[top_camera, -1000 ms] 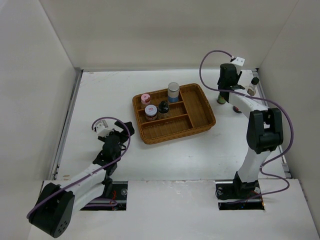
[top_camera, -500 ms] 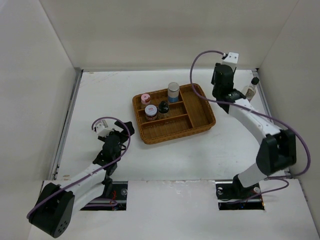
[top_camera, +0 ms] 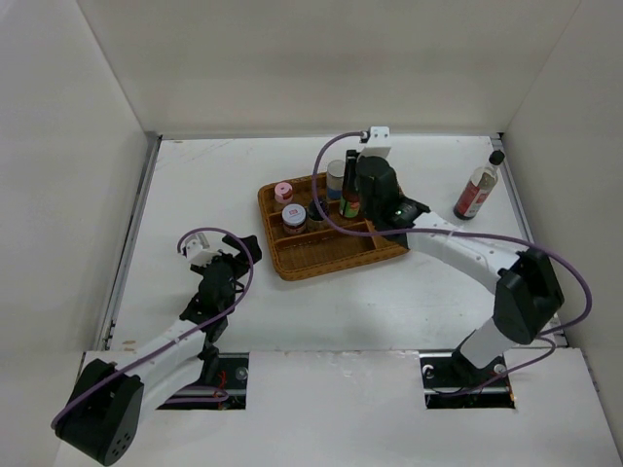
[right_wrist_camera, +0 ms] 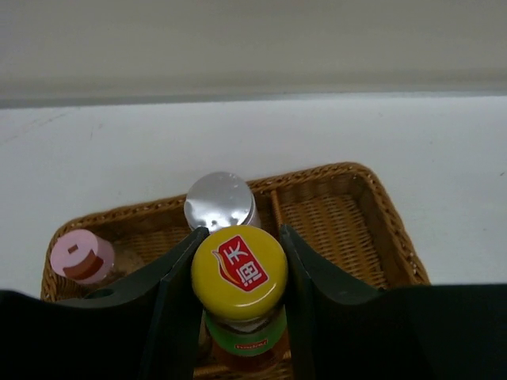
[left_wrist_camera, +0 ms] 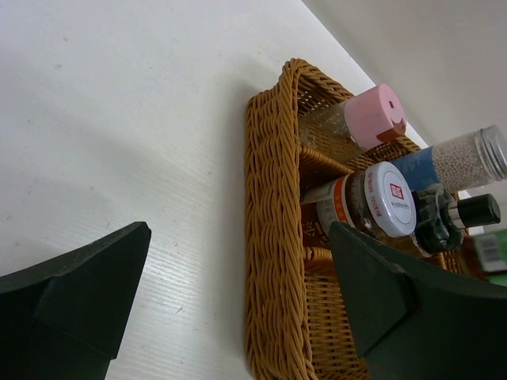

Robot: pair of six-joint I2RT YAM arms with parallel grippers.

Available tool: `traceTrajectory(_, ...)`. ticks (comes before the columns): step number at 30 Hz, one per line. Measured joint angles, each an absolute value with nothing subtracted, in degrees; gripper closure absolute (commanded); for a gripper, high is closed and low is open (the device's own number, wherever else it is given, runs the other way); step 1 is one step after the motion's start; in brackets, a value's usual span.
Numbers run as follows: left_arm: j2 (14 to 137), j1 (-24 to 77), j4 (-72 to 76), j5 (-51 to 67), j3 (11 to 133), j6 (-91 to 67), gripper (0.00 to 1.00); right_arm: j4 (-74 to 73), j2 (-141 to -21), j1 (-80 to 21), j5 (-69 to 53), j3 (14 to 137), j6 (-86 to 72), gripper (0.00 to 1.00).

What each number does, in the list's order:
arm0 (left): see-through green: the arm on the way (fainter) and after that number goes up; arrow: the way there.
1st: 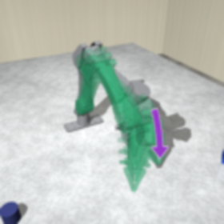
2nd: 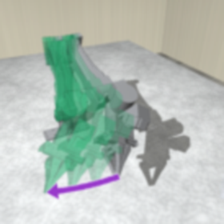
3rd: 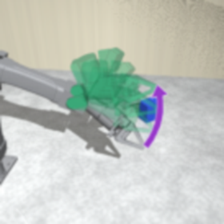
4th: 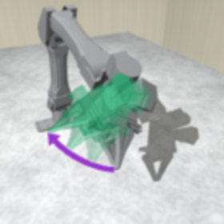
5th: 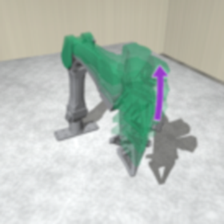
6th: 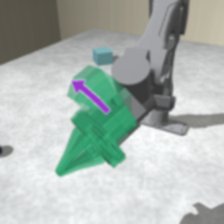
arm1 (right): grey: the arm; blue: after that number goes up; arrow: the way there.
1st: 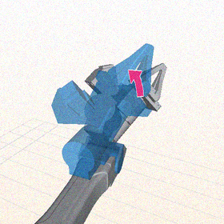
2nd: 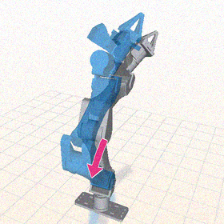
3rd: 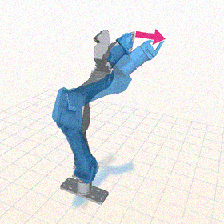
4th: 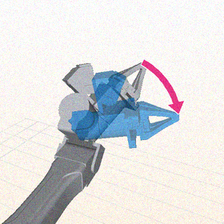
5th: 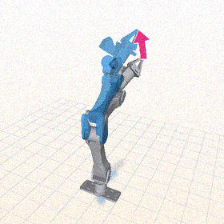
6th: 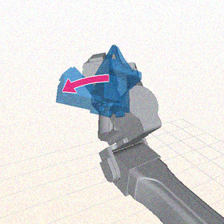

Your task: Organize the condiment bottles

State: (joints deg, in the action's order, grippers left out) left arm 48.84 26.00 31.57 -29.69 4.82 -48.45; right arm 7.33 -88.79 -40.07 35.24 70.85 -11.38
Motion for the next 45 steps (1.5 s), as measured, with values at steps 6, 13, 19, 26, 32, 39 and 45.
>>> traceTrajectory(6, 48.47, 26.0, 31.57, -29.67, 4.82, -48.45, 0.0, 8.29, -93.6, -40.97, 34.98, 70.7, -11.97, 0.67)
traceTrajectory(13, 48.42, 25.91, 31.57, -29.67, 4.82, -48.45, 0.0, 11.42, -94.61, -41.23, 35.46, 70.26, -12.05, 0.65)
traceTrajectory(19, 48.49, 25.91, 31.57, -29.54, 4.82, -48.45, 0.0, 14.7, -96.29, -42.44, 36.4, 67.33, -12.34, 0.64)
traceTrajectory(26, 48.51, 25.91, 31.57, -29.3, 4.82, -48.45, 0.0, 17.93, -98.89, -43.62, 38.37, 64.73, -12.45, 0.42)
traceTrajectory(32, 48.51, 25.91, 31.57, -29.28, 4.82, -48.45, 0.0, 18.72, -98.83, -44.21, 38.76, 64.66, -12.99, 0.19)
traceTrajectory(39, 48.53, 25.91, 31.59, -29.28, 4.82, -48.45, 0.0, 17.23, -89.36, -43.92, 38.39, 60.25, -13.23, 0.08)
traceTrajectory(45, 48.51, 25.91, 31.59, -29.28, 4.82, -48.45, 0.0, 15.09, -71.75, -32.86, 37.82, 57.84, -13.69, 0.02)
